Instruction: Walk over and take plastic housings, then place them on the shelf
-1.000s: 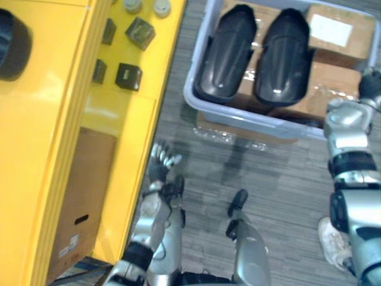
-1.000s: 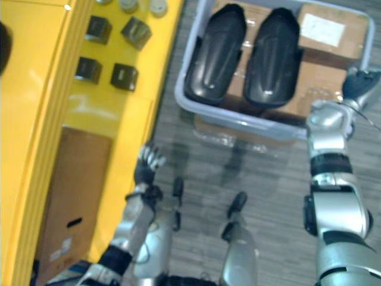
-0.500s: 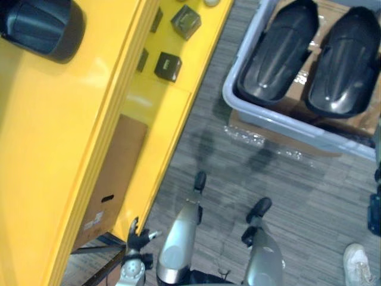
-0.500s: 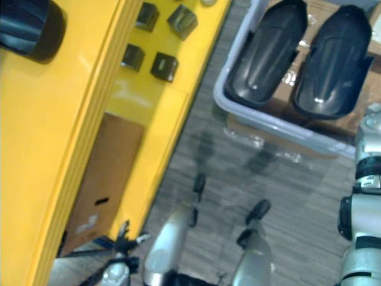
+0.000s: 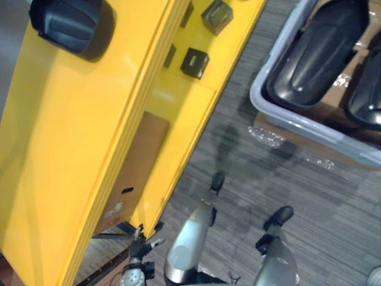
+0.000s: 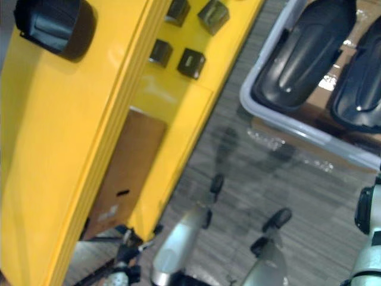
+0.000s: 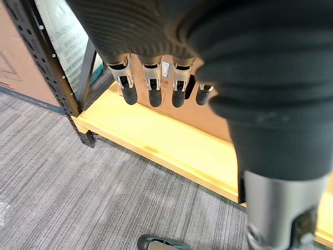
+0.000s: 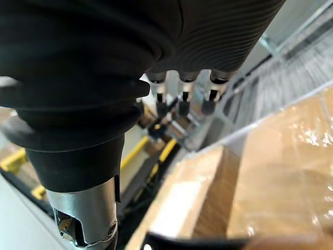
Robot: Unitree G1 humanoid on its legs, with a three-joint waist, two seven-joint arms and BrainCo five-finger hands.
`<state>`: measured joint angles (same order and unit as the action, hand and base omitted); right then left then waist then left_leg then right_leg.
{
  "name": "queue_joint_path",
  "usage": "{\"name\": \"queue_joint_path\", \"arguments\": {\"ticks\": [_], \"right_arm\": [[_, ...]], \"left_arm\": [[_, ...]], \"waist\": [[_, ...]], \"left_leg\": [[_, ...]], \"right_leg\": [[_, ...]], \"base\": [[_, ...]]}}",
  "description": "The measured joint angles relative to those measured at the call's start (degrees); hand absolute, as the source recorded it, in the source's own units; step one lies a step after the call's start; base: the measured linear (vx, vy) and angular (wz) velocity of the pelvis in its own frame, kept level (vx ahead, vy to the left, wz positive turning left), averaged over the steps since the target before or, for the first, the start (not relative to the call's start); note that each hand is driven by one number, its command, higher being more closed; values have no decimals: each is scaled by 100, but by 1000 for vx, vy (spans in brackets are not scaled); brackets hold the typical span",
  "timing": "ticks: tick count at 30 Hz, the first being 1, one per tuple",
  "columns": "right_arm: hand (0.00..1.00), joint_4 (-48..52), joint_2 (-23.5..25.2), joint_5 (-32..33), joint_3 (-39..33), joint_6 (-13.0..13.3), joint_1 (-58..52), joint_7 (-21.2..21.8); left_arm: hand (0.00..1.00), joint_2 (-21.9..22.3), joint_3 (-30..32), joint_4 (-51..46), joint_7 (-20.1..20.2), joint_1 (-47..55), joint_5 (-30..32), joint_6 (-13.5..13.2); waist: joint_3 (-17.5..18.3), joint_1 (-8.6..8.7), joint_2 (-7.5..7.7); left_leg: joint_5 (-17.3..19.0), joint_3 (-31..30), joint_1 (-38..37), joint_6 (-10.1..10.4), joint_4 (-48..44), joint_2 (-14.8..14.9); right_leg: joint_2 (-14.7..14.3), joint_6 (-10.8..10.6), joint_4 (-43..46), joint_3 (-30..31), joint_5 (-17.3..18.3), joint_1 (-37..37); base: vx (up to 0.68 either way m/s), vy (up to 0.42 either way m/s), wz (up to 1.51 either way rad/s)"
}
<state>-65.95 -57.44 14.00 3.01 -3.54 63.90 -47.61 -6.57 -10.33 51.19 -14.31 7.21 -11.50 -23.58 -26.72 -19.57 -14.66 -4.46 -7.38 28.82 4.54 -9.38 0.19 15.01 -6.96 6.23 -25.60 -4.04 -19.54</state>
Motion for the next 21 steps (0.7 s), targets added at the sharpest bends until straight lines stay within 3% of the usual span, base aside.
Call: {"name": "queue_joint_path", "arguments": {"ticks": [7, 10, 17, 18, 21], "right_arm": [[0, -252, -85, 125, -17, -430, -38, 305], [0, -242, -156, 98, -15, -493, -61, 499], [0, -213, -448, -34, -14, -692, -74, 904], [100, -212, -470, -162, -16, -707, -76, 1036], [100, -204, -500, -414, -7, -787, -77, 1270]], "left_arm": [[0, 36, -15, 173, 183, -9, -434, -3], [0, 36, -139, 170, 218, -38, -444, -26], [0, 43, -221, 155, 343, -41, -658, -158], [0, 42, -221, 141, 350, -41, -677, -165], [0, 42, -222, 118, 360, -47, -880, -165]], "waist": [[155, -122, -212], [224, -212, -304], [229, -317, -310], [229, -317, -310], [229, -316, -311]], "left_leg": [[66, -155, 159, -11, -113, -74], [89, -165, 282, -16, -144, -90], [102, -198, 333, -2, -152, -93], [104, -199, 332, -1, -152, -93], [119, -202, 333, 3, -159, -91]], "right_leg": [[38, 0, -7, -62, 17, -62], [50, -2, -14, -67, 25, -164], [41, -16, -31, -78, 15, -200], [41, -15, -14, -78, 16, -197], [41, -2, -11, -74, 27, -206]], "base": [[-18, 5, 5], [-41, 14, 2], [0, 0, 0], [0, 0, 0], [-31, 6, -1]]}}
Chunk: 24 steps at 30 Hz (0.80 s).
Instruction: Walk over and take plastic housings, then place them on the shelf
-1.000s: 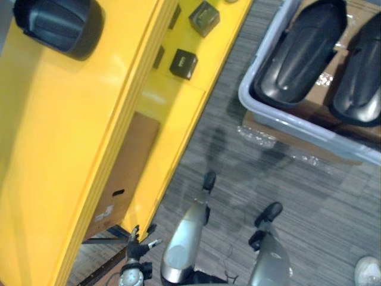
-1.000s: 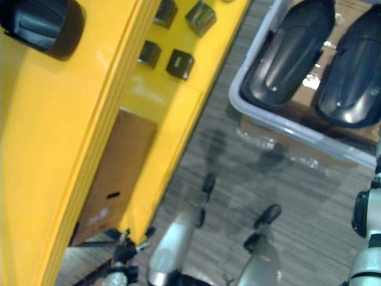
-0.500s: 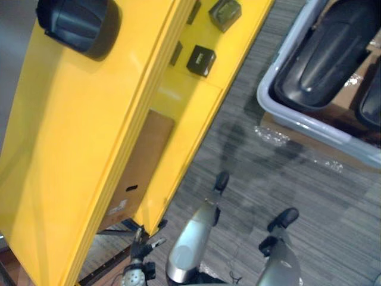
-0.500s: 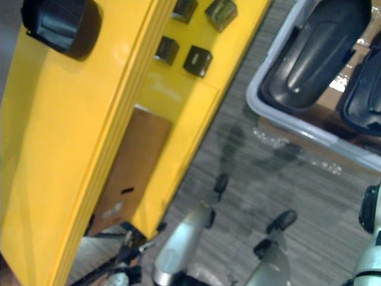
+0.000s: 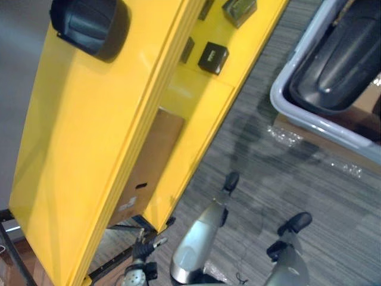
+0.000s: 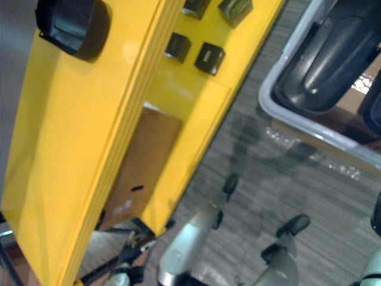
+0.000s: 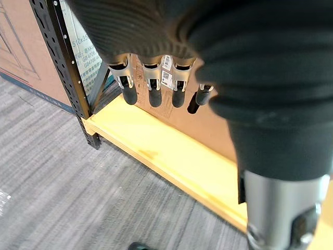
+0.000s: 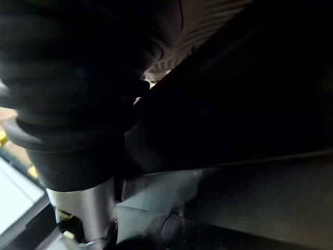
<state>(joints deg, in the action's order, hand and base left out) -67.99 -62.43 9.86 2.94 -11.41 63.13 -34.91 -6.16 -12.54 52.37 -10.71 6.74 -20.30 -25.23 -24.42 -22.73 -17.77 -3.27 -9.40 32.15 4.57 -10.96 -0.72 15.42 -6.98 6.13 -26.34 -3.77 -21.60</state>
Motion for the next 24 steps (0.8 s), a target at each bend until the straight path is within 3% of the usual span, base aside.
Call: {"name": "queue_joint_path", "arguments": {"ticks": [11, 15, 17, 21, 24], "right_arm": [[100, 100, -325, -1110, 412, -760, 20, 703], [100, 138, -273, -1364, 641, -1026, 55, 949], [100, 135, -254, -1536, 800, -1157, 57, 1060], [100, 53, -191, -1742, 845, -1202, 55, 1090], [100, -80, -5, -1738, 754, -1074, 43, 875]], "left_arm": [[0, -1, 6, -108, 81, 1, -223, 5], [0, 0, 3, -423, 80, 2, -222, -105], [0, 0, -1, -551, 60, 3, -202, -281], [0, 0, -3, -1154, 43, 5, -226, -513], [0, -1, -13, -2016, 85, 7, -243, -558]], "waist": [[1, 8, 0], [0, 15, 0], [0, 22, 1], [-4, 41, 6], [-29, 145, 40]], "left_leg": [[70, 8, 32, 1, -116, 31], [70, 1, 0, 2, -117, 36], [70, -4, -7, 2, -117, 36], [70, -32, -27, 2, -147, 34], [70, -58, -124, 2, -146, 30]], "right_leg": [[-37, 0, -50, 19, 10, 10], [-55, -20, -60, 18, -21, 71], [-55, -34, -57, 13, -31, 84], [-59, -32, -53, -17, -40, 155], [-59, -30, -44, -41, -39, 271]], "base": [[-31, 8, -2], [0, 0, 0], [-35, 9, 1], [-41, 17, 3], [-47, 19, 4]]}}
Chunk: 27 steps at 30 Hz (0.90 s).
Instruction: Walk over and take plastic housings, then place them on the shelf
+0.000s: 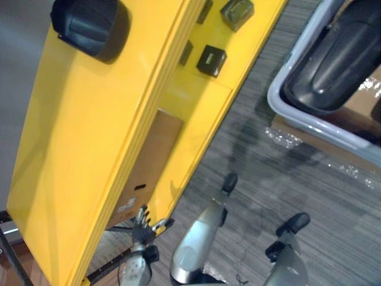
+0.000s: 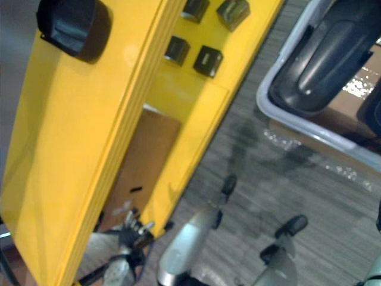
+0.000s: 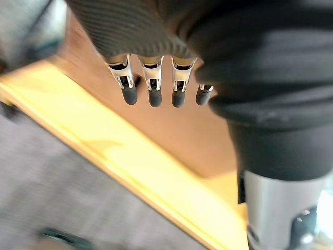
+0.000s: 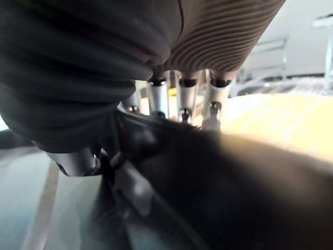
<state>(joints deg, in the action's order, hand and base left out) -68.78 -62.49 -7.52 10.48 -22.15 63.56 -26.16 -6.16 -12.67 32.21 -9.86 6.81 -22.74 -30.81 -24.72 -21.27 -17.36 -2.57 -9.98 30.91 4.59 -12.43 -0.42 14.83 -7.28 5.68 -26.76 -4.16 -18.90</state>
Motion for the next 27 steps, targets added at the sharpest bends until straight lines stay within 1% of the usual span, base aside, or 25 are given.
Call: {"name": "queue_joint_path", "arguments": {"ticks": [1, 3, 4, 6, 7, 9, 10, 11, 12, 13, 14, 15, 18, 19, 20, 21, 23, 24, 25, 26, 27], "right_arm": [[100, -3, 43, 1, -30, 27, -4, -52], [100, -9, 165, 2, -157, 191, -51, -217], [100, -8, 201, 1, -187, 229, -52, -275], [100, -4, 324, 2, -263, 385, -131, -459], [100, 0, 361, 2, -266, 406, -146, -514], [100, 9, 406, 4, -473, 492, -200, -666], [100, 18, 450, 5, -533, 530, -201, -732], [100, 36, 519, 5, -628, 609, -206, -801], [100, 55, 542, 5, -655, 633, -205, -829], [100, 77, 562, 5, -665, 702, -206, -915], [100, 98, 577, 5, -705, 757, -208, -936], [100, 145, 579, 4, -770, 830, -218, -994], [100, 340, 688, 2, -823, 937, -290, -1019], [100, 397, 759, 0, -835, 1046, -413, -1021], [100, 445, 821, -2, -883, 1070, -468, -1022], [100, 511, 945, -2, -930, 1099, -530, -1030], [100, 644, 1059, -3, -933, 1161, -659, -1081], [100, 768, 1081, -6, -934, 1234, -756, -1152], [100, 828, 1096, -6, -934, 1252, -786, -1167], [100, 991, 1143, -10, -946, 1301, -882, -1208], [100, 1200, 1284, -18, -1027, 1410, -978, -1284]], "left_arm": [[0, -1, 1, -194, 13, -1, -29, -2], [0, -6, 23, -956, 153, 2, -245, -15], [0, -7, 25, -1109, 196, 3, -280, -14], [0, -7, 45, -1606, 407, 26, -439, 8], [0, -7, 55, -1730, 463, 45, -445, 15], [0, -8, 72, -2155, 661, 108, -440, 29], [0, -17, 86, -2344, 708, 155, -441, 36], [0, -25, 128, -2563, 775, 210, -440, 48], [0, -33, 140, -2671, 790, 228, -437, 51], [0, -45, 141, -2861, 794, 229, -431, 63], [0, -53, 140, -3003, 795, 227, -428, 78], [0, -72, 145, -3219, 792, 225, -405, 91], [0, -121, 326, -3696, 775, 230, -370, 110], [0, -243, 385, -3909, 766, 208, -360, 127], [0, -280, 426, -3991, 750, 223, -309, 133], [0, -315, 526, -4103, 668, 217, -118, 135], [0, -443, 539, -4310, 503, 191, 253, 136], [0, -535, 541, -4433, 395, 117, 553, 141], [0, -568, 539, -4479, 353, 63, 644, 148], [0, -655, 542, -4520, 284, -76, 842, 203], [0, -771, 554, -4554, 182, -204, 1061, 303]], "waist": [[-3, 27, 4], [-51, 131, 68], [-58, 163, 78], [-139, 298, 188], [-169, 332, 230], [-260, 418, 356], [-324, 469, 448], [-418, 537, 585], [-463, 561, 651], [-534, 613, 758], [-566, 650, 806], [-591, 690, 850], [-609, 822, 939], [-609, 876, 993], [-604, 890, 1035], [-610, 950, 1099], [-584, 976, 1245], [-583, 1006, 1334], [-587, 1031, 1371], [-579, 1065, 1444], [-538, 1122, 1534]], "left_leg": [[0, -3, -27, 0, 1, -2], [0, -17, -121, -1, 5, -1], [0, -17, -144, 0, 6, 1], [0, -17, -281, -1, 32, 4], [0, -16, -317, -1, 46, 8], [0, -8, -429, 0, 92, 28], [0, 3, -488, 0, 119, 46], [-2, 16, -579, 2, 163, 77], [-5, 24, -616, 7, 187, 95], [-7, 25, -668, 9, 201, 124], [-7, 25, -702, 10, 211, 142], [-11, 31, -741, 17, 229, 160], [-28, 44, -826, 43, 287, 206], [-46, 53, -925, 65, 364, 237], [-55, 69, -979, 78, 406, 255], [-59, 84, -1059, 84, 438, 289], [-82, 118, -1133, 121, 512, 351], [-107, 121, -1169, 150, 569, 390], [-131, 125, -1212, 164, 621, 403], [-147, 136, -1306, 184, 674, 430], [-159, 173, -1417, 195, 740, 456]], "right_leg": [[1, 1, 4, -1, 1, 23], [-3, 1, 12, -14, 1, 131], [-4, 0, 11, -16, 1, 154], [-6, -1, -4, -20, 0, 285], [-8, -1, -5, -20, 0, 315], [-27, 2, -21, -18, 2, 408], [-41, 9, -31, -10, 6, 456], [-65, 25, -37, -4, 16, 513], [-78, 29, -38, 2, 18, 533], [-106, 41, -44, 0, 25, 584], [-125, 43, -52, -3, 27, 621], [-147, 45, -67, -3, 25, 661], [-198, 49, -98, 1, 14, 732], [-220, 50, -129, 0, 12, 811], [-233, 51, -137, 8, 11, 836], [-271, 54, -157, 8, 10, 904], [-315, 68, -189, 28, -1, 923], [-360, 89, -227, 28, -15, 950], [-376, 102, -257, 24, -24, 990], [-402, 109, -297, 24, -29, 1069], [-419, 110, -319, 41, -30, 1135]], "base": [[-33, 14, 2], [-40, 13, 2], [-46, 11, 3], [-32, 6, 0], [-30, 3, -2], [-18, -3, -2], [-28, -14, -4], [-24, -19, -8], [-22, -27, -6], [-18, -34, -3], [-16, -40, -1], [-11, -39, 0], [-8, -21, -2], [0, -14, -5], [5, -39, -6], [2, -40, -11], [-7, -43, -12], [-15, -45, -5], [-21, -48, -2], [-22, -31, -5], [-17, -25, -16]]}}
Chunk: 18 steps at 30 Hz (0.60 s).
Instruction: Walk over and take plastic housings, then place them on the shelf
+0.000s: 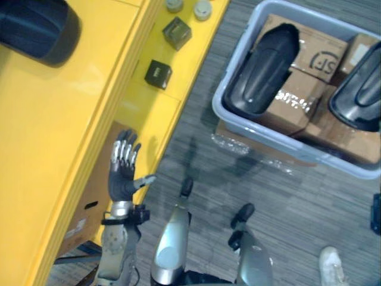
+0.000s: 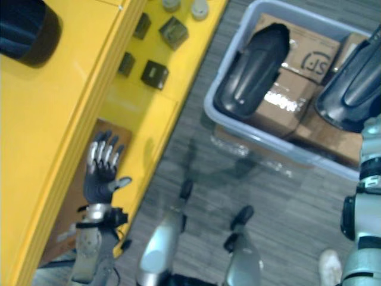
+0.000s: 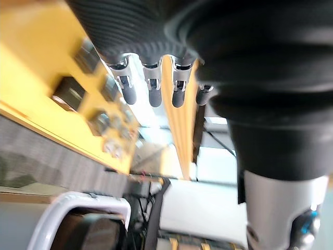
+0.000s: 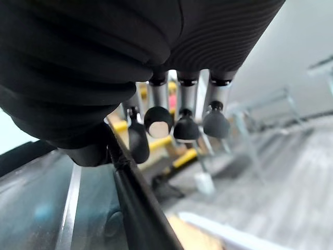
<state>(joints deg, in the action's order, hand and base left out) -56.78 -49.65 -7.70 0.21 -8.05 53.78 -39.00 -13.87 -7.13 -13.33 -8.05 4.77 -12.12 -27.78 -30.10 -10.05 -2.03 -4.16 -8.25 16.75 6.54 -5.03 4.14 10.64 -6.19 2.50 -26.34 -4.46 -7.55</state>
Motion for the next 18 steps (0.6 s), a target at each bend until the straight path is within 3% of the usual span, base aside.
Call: {"name": "queue_joint_path", "arguments": {"ticks": [2, 5, 9, 12, 16, 18], "right_arm": [[100, 554, 224, -84, -151, 228, -300, -137], [100, 1354, 508, -272, -292, 464, -685, -241], [100, 2664, 1139, -613, -468, 664, -1404, -237], [100, 3377, 1433, -819, -468, 792, -1821, -217], [100, 4178, 1927, -1158, -398, 1075, -2329, -105], [100, 4250, 2119, -1289, -271, 1223, -2469, -69]], "left_arm": [[0, -204, 12, -51, -122, -364, 367, 144], [0, -418, 22, -175, -195, -814, 427, 427], [0, -492, -50, -67, -187, -1411, 450, 1083], [0, -474, -160, 296, -199, -1739, 635, 1503], [0, -186, -380, 958, -269, -2063, 619, 2389], [0, -93, -487, 1414, -259, -2156, 491, 2656]], "waist": [[84, 34, 160], [231, 184, 376], [620, 396, 762], [876, 536, 835], [1264, 645, 830], [1366, 726, 829]], "left_leg": [[-44, 136, -212, 14, 166, 50], [-117, 248, -411, 22, 379, 86], [-152, 535, -741, 33, 653, 135], [-152, 639, -896, 33, 724, 122], [-149, 875, -1174, 35, 859, 135], [-149, 879, -1253, 35, 872, 135]], "right_leg": [[-25, 7, -38, 115, -5, 81], [-49, 22, -99, 182, -17, 149], [-78, 23, -167, 429, -28, 219], [-67, -9, -270, 475, -54, 349], [-74, -26, -335, 627, -65, 485], [-75, -26, -343, 627, -65, 554]], "base": [[-1, -16, -26], [-4, -11, -18], [37, -13, -29], [53, -4, -14], [19, 0, -19], [4, -6, -3]]}}
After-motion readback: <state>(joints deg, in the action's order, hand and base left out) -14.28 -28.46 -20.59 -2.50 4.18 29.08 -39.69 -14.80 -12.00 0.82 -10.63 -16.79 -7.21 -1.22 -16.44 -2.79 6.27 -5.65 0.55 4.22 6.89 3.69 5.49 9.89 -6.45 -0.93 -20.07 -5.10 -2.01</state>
